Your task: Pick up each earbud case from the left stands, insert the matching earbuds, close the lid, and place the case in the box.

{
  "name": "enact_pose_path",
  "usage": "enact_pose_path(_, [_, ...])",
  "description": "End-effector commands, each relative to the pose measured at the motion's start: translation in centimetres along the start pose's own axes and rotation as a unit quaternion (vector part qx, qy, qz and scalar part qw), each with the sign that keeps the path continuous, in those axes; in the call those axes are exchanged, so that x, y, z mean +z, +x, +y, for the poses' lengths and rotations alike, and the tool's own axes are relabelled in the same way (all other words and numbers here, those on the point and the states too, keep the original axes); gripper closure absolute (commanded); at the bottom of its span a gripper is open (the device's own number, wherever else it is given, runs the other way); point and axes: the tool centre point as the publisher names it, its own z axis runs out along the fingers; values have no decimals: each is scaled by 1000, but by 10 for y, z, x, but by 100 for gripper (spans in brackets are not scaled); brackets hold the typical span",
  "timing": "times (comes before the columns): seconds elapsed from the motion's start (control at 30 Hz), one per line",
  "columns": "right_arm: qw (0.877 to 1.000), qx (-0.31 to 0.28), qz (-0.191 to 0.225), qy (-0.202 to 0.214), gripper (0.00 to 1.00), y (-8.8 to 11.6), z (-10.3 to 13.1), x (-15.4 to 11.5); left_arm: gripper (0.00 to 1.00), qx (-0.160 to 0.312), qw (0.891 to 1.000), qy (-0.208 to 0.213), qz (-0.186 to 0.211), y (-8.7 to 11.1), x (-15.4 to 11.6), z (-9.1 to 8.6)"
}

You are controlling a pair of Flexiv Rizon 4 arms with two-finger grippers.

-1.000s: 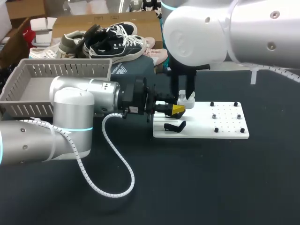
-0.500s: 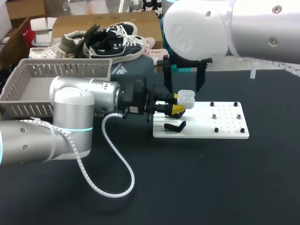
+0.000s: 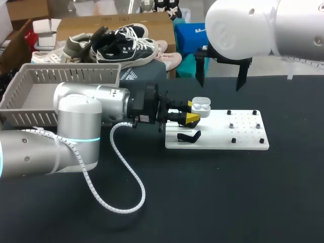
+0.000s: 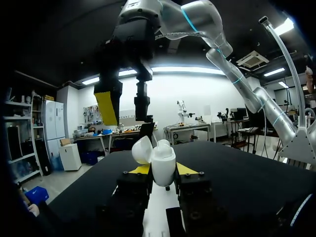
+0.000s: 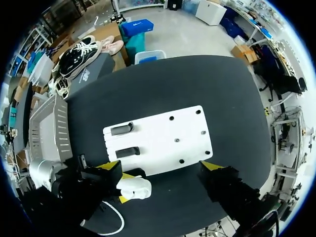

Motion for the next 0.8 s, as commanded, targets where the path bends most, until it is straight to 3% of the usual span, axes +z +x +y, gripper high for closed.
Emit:
enact_pose_path(0.03, [1000, 5, -2, 6, 0, -3, 1, 13, 100, 1, 1000, -1, -1, 0, 0, -1])
enact_pose_path(0.33, [1000, 4, 10, 18, 0, -3, 0, 33, 100, 1, 1000, -1, -1, 0, 0, -1])
enact_pose_path(0.8, [1000, -10, 27, 10, 0, 20, -6, 33, 100, 1, 1000, -1, -1, 0, 0, -1])
